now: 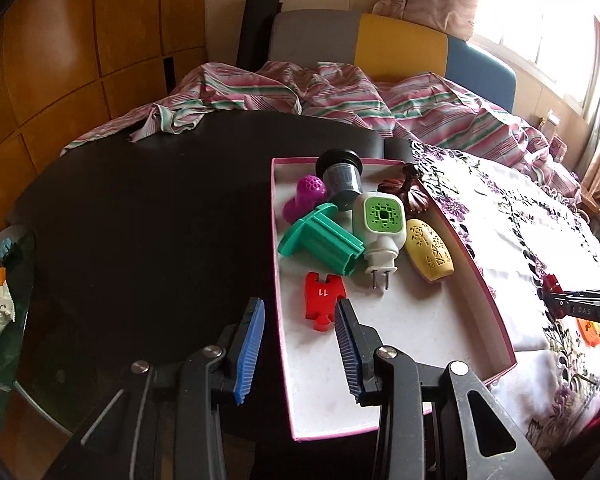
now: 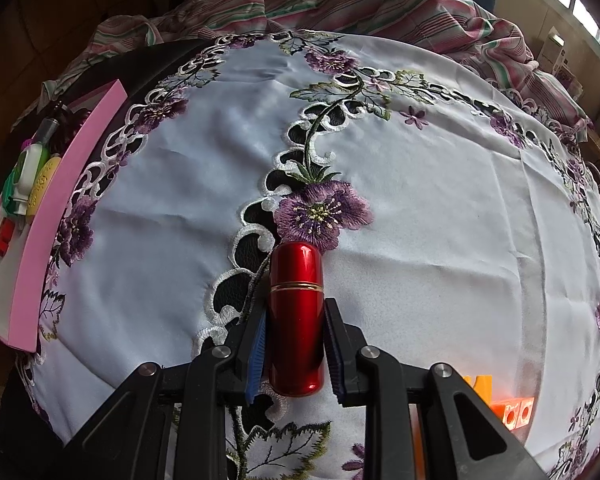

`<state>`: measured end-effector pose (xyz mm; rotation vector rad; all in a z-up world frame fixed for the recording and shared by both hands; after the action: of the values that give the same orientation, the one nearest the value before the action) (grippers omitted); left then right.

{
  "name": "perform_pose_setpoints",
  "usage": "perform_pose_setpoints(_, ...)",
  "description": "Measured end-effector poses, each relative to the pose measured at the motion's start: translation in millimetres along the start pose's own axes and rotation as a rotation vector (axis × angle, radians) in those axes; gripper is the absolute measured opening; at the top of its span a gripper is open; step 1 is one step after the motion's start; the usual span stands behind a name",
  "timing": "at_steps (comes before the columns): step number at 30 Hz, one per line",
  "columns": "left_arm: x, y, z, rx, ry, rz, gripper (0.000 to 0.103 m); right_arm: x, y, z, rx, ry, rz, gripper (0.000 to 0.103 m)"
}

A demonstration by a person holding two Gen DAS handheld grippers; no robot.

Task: Organize rigid objects
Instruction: 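Carry the red cylinder toward the tray with the right gripper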

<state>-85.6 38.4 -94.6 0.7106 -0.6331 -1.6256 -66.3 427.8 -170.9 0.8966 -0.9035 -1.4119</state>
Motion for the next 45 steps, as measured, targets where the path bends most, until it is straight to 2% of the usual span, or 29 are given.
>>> perform_pose_setpoints(19,31,3,-13,0.024,0.087,0.01,0.037,0,5,4,0.024,-0.076,-0.031,0.025)
perform_pose_setpoints(29,40,0,-16,0.033,0.114,0.019,0.037,19,38,18,-0.073,-0.118,-0.015,0.025)
perform_pose_setpoints(32,42,-1,-16,0.028,0.12,0.02,0.037,38,55,27,-0.117,-0.111,0.035,0.025)
perform_pose_setpoints(37,46,1,-16,0.021,0.133,0.024,0.037,93,82,46,-0.189,-0.042,0.136,0.025)
perform_pose_setpoints(41,50,1,-17,0.022,0.142,0.026,0.037,151,88,54,-0.188,0.042,0.244,0.025)
perform_pose_setpoints(45,53,1,-18,0.026,0.151,0.025,0.037,208,75,56,-0.145,0.116,0.328,0.025)
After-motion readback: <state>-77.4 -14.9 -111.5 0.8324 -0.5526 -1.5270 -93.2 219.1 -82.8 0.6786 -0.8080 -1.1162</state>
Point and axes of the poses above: each gripper's, at about its wrist camera, not at the fingertips, and y roughly against the way its jaws point, x to its left, z to its top, the point moved 6 cm from there along -y, roughly the way its jaws point, and after that the axes turned 4 degrees about y, right-handed, at the moved point
